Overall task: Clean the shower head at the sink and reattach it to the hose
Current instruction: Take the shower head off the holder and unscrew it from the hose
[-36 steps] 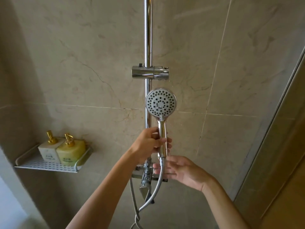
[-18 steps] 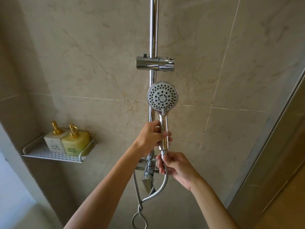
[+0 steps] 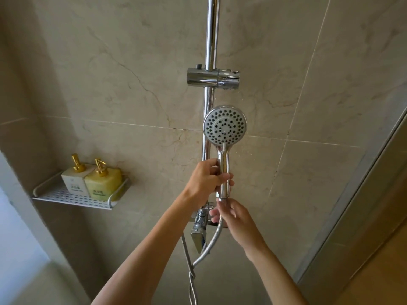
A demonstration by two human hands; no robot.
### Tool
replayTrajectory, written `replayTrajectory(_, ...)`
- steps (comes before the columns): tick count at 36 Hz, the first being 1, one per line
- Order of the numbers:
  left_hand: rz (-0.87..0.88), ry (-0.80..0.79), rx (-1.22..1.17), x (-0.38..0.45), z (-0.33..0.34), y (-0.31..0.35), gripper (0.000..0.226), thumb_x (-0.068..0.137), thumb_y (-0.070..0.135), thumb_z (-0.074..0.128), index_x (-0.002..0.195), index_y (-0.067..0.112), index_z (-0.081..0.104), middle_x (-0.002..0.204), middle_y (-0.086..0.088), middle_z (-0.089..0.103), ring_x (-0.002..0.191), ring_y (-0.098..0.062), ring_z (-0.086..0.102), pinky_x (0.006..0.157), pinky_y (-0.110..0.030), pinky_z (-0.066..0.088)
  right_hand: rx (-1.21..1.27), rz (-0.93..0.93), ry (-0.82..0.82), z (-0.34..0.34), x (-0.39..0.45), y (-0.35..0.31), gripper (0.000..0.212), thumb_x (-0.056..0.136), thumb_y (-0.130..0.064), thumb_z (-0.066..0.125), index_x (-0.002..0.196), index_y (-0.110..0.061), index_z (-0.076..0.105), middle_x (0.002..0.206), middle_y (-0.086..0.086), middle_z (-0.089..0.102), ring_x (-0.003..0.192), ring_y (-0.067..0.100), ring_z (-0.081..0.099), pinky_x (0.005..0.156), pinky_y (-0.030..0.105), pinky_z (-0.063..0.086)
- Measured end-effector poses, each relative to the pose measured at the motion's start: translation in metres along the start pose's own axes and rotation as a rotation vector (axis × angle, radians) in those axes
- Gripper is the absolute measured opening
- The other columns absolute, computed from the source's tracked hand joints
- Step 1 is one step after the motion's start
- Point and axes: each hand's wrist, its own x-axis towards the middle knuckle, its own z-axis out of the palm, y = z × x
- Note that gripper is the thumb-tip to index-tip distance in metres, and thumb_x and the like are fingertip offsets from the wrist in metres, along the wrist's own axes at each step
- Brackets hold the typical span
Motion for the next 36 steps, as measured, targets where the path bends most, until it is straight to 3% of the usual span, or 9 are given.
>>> replayTrajectory(7,-0.023,-0.083,-0.097,0.0,-0.004,0.005,0.014,0.093,-0.013,0.051,0.103,-0.006,0.057,0.088,-0.017,0.065,0.088,-0.033,0.069,0.087,-0.059,0.056,0.528,0.161,-0.458,-0.03,0.015,-0.002,0.044,0.103,-0.025,0.046,0.14,-0.001,0.049,0.131,0.027,0.061,0.113,0.037,0.061,0.102,0.057,0.041)
replayTrajectory(11,-0.047,-0.103,-0.116,0.001,-0.005,0.006,0.013,0.092,-0.013,0.051,0.096,-0.003,0.057,0.087,-0.016,0.065,0.091,-0.036,0.067,0.089,-0.064,0.053,0.654,0.159,-0.579,-0.032,0.018,-0.002,0.037,0.1,-0.019,0.051,0.126,0.007,0.055,0.098,0.022,0.065,0.081,0.029,0.061,0.078,0.039,0.05)
replayTrajectory(14,-0.027,-0.079,-0.063,0.001,-0.005,0.007,0.012,0.092,-0.013,0.052,0.098,-0.003,0.057,0.085,-0.013,0.067,0.087,-0.032,0.07,0.088,-0.065,0.053,0.654,0.184,-0.505,-0.027,0.021,0.002,0.023,0.096,-0.019,0.061,0.109,0.0,0.056,0.072,0.01,0.05,0.06,0.019,0.043,0.062,0.03,0.037)
replayTrajectory(17,0.002,-0.016,0.01,-0.001,-0.003,0.008,0.015,0.091,-0.011,0.055,0.106,-0.011,0.054,0.09,-0.019,0.069,0.084,-0.03,0.072,0.086,-0.062,0.053,0.544,0.135,-0.321,-0.014,0.018,0.003,0.011,0.102,-0.014,0.049,0.099,-0.004,0.053,0.067,0.005,0.042,0.056,0.016,0.034,0.058,0.027,0.031)
replayTrajectory(22,0.041,0.102,0.091,0.001,0.002,-0.001,0.011,0.088,-0.001,0.066,0.092,0.0,0.056,0.088,-0.016,0.075,0.087,-0.034,0.074,0.079,-0.055,0.056,-0.088,-0.056,0.233,0.02,0.009,0.006,0.023,0.101,-0.026,0.051,0.081,-0.016,0.054,0.059,-0.003,0.049,0.051,0.011,0.041,0.052,0.022,0.036)
replayTrajectory(25,0.05,0.133,0.107,0.001,0.005,-0.01,0.014,0.086,0.005,0.069,0.089,-0.001,0.057,0.081,-0.011,0.076,0.082,-0.036,0.074,0.076,-0.055,0.056,-0.136,-0.113,0.412,0.035,0.0,0.007,0.024,0.099,-0.026,0.056,0.076,-0.019,0.053,0.062,0.006,0.059,0.05,0.008,0.049,0.048,0.017,0.041)
replayTrajectory(30,0.057,0.1,0.061,-0.002,0.004,-0.005,0.01,0.087,-0.001,0.066,0.091,-0.004,0.058,0.087,-0.019,0.075,0.085,-0.034,0.074,0.067,-0.041,0.052,0.138,-0.057,0.238,0.028,-0.003,0.001,0.018,0.099,-0.027,0.057,0.093,-0.01,0.059,0.067,0.0,0.063,0.057,0.008,0.056,0.059,0.021,0.05)
replayTrajectory(33,0.049,0.062,0.023,-0.003,0.0,0.0,0.012,0.087,-0.006,0.064,0.097,-0.009,0.057,0.088,-0.02,0.073,0.087,-0.035,0.074,0.072,-0.044,0.052,0.229,-0.013,0.012,0.013,-0.001,0.0,0.022,0.098,-0.034,0.058,0.103,-0.012,0.059,0.082,0.002,0.068,0.072,0.013,0.061,0.075,0.025,0.05)
replayTrajectory(36,0.049,0.04,0.009,-0.003,-0.001,0.006,0.013,0.087,-0.01,0.061,0.1,-0.01,0.056,0.086,-0.015,0.072,0.083,-0.031,0.073,0.076,-0.052,0.053,0.387,0.047,-0.155,-0.001,0.004,-0.001,0.033,0.093,-0.038,0.061,0.115,-0.014,0.058,0.105,0.011,0.072,0.091,0.021,0.064,0.092,0.044,0.045)
